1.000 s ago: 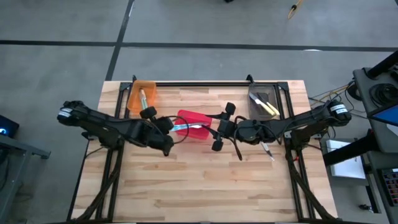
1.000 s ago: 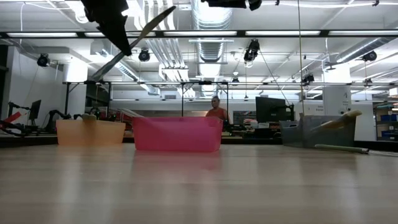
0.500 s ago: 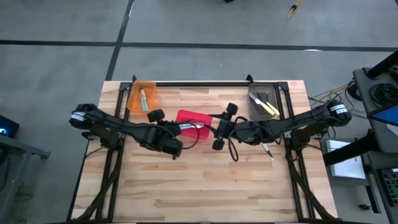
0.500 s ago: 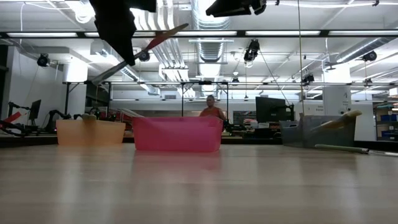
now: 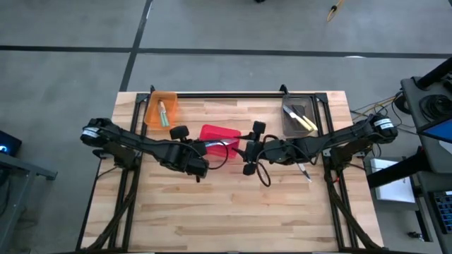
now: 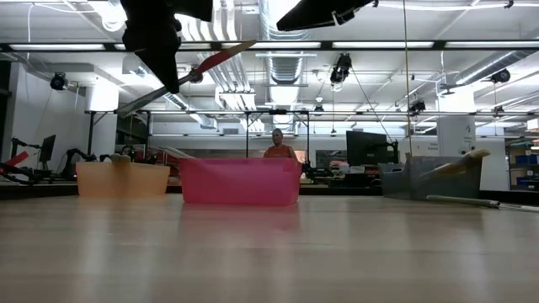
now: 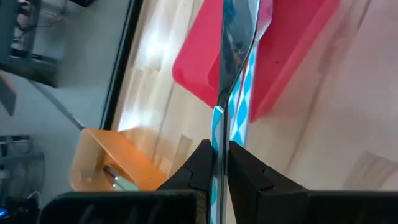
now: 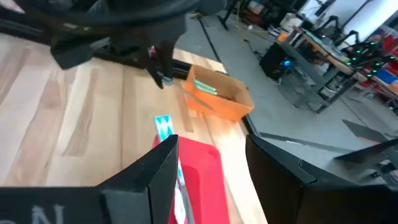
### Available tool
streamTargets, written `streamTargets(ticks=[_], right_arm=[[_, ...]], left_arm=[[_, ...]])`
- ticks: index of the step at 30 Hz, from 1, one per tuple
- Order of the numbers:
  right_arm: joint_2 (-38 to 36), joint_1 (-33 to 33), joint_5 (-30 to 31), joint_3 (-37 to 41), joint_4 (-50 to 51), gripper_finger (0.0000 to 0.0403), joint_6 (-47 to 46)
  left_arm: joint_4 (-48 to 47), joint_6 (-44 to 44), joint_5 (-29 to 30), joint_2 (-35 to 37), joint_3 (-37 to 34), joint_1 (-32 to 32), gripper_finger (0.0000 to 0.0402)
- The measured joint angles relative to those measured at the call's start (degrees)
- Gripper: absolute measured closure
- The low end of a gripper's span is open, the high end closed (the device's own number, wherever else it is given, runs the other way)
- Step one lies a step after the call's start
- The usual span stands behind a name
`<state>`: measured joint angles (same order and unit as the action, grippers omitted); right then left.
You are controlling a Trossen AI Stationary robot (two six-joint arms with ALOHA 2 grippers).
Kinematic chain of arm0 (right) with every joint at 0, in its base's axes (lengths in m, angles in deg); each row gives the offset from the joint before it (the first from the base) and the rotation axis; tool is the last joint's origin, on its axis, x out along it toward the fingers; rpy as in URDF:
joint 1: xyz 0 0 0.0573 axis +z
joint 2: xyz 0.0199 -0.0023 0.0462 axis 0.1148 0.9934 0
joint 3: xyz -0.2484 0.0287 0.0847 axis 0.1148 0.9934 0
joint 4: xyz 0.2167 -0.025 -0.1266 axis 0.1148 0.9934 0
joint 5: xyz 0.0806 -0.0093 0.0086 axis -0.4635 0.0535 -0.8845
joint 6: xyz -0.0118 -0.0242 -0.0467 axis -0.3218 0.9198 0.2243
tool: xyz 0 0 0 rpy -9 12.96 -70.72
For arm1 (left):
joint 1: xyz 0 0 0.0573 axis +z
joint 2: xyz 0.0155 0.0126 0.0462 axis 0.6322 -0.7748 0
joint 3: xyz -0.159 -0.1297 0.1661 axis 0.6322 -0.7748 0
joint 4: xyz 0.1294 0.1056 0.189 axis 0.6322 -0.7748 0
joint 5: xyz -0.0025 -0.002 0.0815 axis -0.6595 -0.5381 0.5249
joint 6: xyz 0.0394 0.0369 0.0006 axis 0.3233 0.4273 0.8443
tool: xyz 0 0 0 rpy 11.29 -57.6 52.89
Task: Sort silverware by color (type)
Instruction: Put the white patterned table knife into the red bin
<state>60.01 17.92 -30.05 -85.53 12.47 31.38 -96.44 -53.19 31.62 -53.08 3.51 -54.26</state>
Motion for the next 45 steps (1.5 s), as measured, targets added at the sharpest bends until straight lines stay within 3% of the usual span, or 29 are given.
streamTargets(ticks=[5, 8, 12, 17, 24, 28, 32, 36, 38, 45], right_arm=[[0.38, 0.0, 0.3, 0.11, 1.67, 0.0225, -0.88], [-0.56, 0.0, 1.48, -0.01, 7.94, 0.0226, -0.57], [-3.53, 0.02, 7.59, -0.23, 18.5, 0.0232, -3.05], [-7.02, 0.01, 7.87, 0.04, 27.83, 0.0242, -10.09], [-11.62, 0.04, 7.79, 3.67, 28.8, 0.025, -11.2], [-14.36, 0.04, 7.58, 7.09, 23.0, 0.025, -10.03], [-16.12, -0.05, 1.02, 9.55, 22.1, 0.0255, -14.5], [-17.52, -1.34, -13.43, 10.06, 32.49, 0.0271, -32.79], [-17.48, -1.36, -14.35, 11.31, 36.47, 0.0283, -38.6], [-17.41, -1.63, -13.65, 14.14, 36.74, 0.0324, -39.96]], left_arm=[[0.31, -0.15, -0.6, 0.29, 0.0, 0.17, 0.0388], [0.54, 2.05, -0.49, 0.29, -0.04, 1.19, 0.0388], [3.17, 4.05, -0.45, 0.24, -0.04, 3.32, 0.0388], [6.45, 4.37, -0.57, -0.39, -0.07, 5.82, 0.0388], [7.58, 5.55, -0.46, -0.6, -0.09, 8.99, 0.0388], [7.5, 5.72, -0.51, -1.61, -0.11, 9.49, 0.0388], [7.33, 5.81, -0.58, -1.52, -0.13, 9.43, 0.0388], [7.15, 5.81, -0.58, -1.46, -0.13, 9.46, 0.0388], [7.2, 5.79, -0.6, -1.44, -0.13, 9.44, 0.0388], [7.24, 5.79, -0.58, -1.44, -0.13, 9.44, 0.0387]])
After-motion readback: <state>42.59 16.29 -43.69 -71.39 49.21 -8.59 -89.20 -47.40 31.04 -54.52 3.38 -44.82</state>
